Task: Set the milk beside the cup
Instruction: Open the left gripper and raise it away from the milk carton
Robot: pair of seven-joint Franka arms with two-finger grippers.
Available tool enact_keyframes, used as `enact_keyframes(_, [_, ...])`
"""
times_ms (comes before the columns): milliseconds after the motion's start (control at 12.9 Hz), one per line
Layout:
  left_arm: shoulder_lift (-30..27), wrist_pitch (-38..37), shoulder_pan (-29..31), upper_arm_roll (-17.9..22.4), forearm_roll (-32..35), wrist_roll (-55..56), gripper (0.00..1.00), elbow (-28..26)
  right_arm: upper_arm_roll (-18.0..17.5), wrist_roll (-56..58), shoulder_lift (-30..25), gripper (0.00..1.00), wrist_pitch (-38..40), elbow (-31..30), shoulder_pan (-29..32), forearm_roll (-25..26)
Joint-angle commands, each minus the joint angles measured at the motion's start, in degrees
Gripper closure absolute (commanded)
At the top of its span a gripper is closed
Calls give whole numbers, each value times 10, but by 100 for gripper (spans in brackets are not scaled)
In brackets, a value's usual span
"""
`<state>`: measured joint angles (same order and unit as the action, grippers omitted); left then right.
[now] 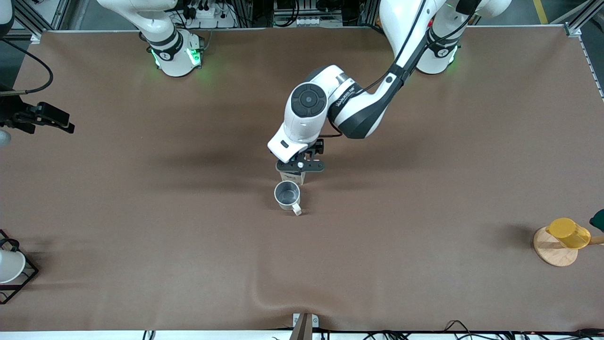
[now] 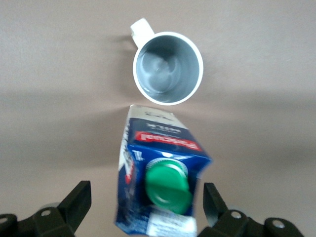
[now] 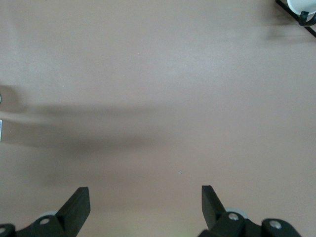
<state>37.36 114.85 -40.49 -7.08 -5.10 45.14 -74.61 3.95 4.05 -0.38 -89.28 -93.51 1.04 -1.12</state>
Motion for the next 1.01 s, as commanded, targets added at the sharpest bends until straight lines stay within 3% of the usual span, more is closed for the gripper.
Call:
enact_keyframes(0, [-32, -17, -1, 4, 11, 1, 0, -2, -10, -13, -7, 0, 15, 10, 10, -6])
enact_keyframes(311, [-99, -87, 41, 8, 13, 0, 0, -2, -26, -21, -6, 0, 23, 16, 10, -2])
enact_keyframes(466, [-154, -108, 110, 8, 16, -3, 0, -11, -29, -19, -6, 0, 23, 26, 8, -1])
enact_keyframes(544, [-171, -154, 140, 8, 18, -11, 0, -12, -29, -17, -6, 0, 23, 27, 8, 3])
enact_keyframes(933, [-231, -247, 286, 6, 83, -168, 0, -18, -25, -7, -5, 0, 23, 40, 11, 9])
